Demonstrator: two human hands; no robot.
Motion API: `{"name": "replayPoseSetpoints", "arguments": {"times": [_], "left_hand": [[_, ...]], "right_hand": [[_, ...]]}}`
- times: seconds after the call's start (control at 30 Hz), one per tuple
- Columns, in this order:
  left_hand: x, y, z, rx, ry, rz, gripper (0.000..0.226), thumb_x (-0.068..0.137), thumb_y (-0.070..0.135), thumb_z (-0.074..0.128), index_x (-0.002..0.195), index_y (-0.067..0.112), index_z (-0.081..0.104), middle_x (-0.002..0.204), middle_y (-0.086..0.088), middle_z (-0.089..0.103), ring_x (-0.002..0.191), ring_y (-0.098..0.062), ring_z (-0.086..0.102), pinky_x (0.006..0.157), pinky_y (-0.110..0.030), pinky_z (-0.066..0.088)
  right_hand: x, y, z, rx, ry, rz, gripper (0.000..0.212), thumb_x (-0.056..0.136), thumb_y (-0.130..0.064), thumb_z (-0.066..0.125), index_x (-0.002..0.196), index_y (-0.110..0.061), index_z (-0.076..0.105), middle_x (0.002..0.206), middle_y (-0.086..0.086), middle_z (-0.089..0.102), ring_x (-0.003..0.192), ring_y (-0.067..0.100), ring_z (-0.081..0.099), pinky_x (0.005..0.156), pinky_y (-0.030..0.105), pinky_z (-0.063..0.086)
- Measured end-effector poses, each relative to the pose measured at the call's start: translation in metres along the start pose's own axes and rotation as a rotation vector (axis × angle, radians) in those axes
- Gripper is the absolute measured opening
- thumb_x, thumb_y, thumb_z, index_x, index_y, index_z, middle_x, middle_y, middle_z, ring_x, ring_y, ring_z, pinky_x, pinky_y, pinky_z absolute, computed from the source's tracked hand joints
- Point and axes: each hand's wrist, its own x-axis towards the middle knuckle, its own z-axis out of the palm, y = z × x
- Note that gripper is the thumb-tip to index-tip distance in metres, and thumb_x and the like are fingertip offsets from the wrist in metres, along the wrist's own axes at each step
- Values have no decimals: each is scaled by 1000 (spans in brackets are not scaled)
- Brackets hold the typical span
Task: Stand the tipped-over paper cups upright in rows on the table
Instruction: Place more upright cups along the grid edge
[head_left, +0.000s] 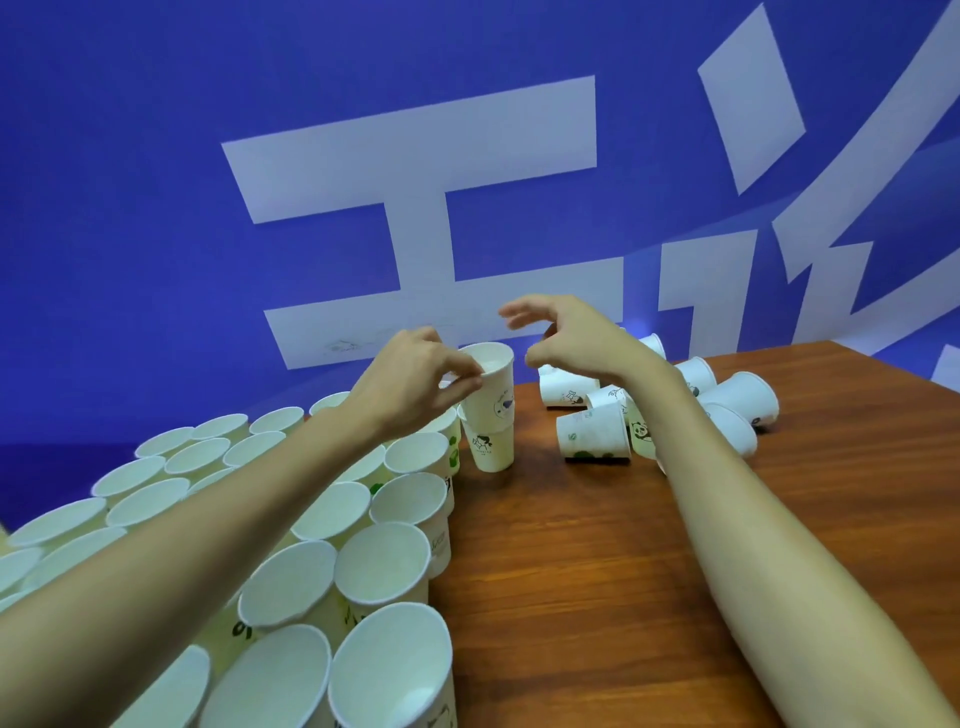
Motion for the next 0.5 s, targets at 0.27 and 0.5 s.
{"name": "replayPoseSetpoints", "arguments": {"times": [0.27, 0.5], "left_hand": [[-16, 13, 7, 23, -84, 92, 22, 93, 34, 60, 108, 27, 73, 99, 8, 71, 86, -10, 49, 66, -30, 47], [-21, 19, 8, 20, -128, 135, 24, 92, 37, 59, 110, 29, 72, 99, 7, 69, 83, -8, 48, 61, -19, 38]], "right_hand": [[0, 30, 10, -240, -166, 251, 58, 81, -10, 71, 135, -25, 55, 131, 2, 57, 98, 17, 55, 82, 26, 45], [4, 65, 23, -410, -259, 483, 67, 64, -22, 75, 125, -42, 57, 134, -4, 56, 119, 30, 51, 97, 46, 47]]}}
